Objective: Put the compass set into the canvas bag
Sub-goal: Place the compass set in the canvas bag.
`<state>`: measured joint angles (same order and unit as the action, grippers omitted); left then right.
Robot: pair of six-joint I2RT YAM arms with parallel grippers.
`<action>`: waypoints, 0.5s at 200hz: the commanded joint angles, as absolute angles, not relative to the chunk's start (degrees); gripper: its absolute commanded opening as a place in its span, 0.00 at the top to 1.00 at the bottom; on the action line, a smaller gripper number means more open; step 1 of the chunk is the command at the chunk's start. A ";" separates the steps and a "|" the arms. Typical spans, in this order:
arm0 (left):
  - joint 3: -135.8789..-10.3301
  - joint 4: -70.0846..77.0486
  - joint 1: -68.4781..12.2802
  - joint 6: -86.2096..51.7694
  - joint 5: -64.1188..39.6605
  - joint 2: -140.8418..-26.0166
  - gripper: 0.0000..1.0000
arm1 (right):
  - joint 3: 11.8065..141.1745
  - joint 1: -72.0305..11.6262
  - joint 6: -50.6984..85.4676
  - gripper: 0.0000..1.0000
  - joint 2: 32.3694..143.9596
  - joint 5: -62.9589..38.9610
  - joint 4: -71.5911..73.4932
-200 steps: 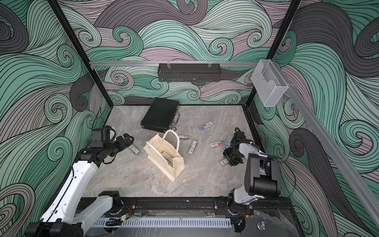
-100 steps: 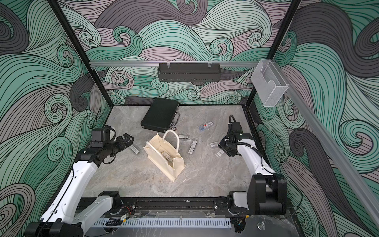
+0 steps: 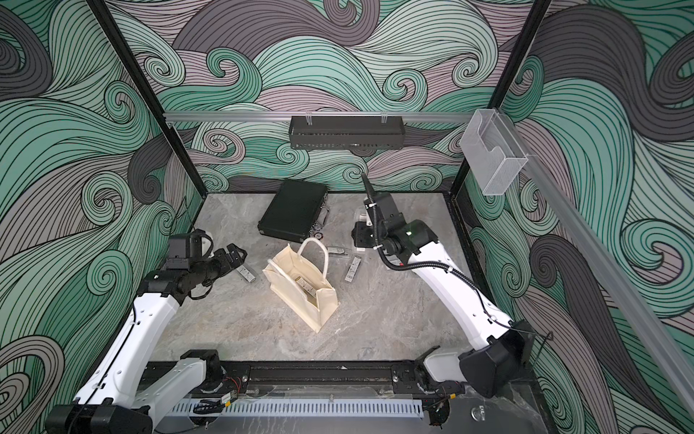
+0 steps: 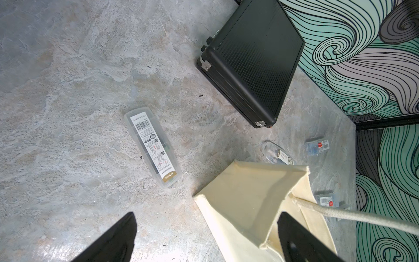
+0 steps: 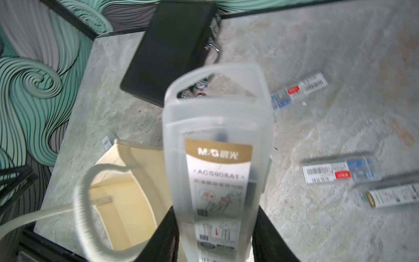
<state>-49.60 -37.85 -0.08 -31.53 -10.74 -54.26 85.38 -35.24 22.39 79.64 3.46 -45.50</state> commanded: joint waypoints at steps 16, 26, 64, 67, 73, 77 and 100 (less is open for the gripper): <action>-52.08 -39.76 -0.36 -30.98 -11.07 -53.85 0.02 | 92.92 -45.04 11.44 0.58 84.29 8.73 -43.20; -52.27 -40.02 -0.37 -30.94 -11.07 -53.83 0.02 | 94.32 -47.08 9.67 0.58 85.90 8.83 -42.88; -52.45 -40.77 -0.40 -30.98 -10.72 -53.06 0.02 | 97.78 -52.90 4.68 0.57 91.52 10.48 -42.47; -52.49 -40.82 -0.36 -30.94 -10.72 -53.04 0.02 | 98.08 -53.27 4.42 0.57 92.01 10.53 -42.54; -52.56 -40.92 -0.36 -31.05 -10.70 -52.93 0.02 | 98.77 -54.03 3.83 0.57 92.99 10.55 -42.95; -52.64 -41.04 -0.37 -31.03 -10.76 -52.92 0.02 | 99.23 -54.49 3.45 0.57 93.70 10.49 -43.35; -52.93 -41.72 -0.36 -31.03 -10.55 -52.58 0.02 | 102.81 -56.93 1.12 0.57 97.59 14.10 -46.35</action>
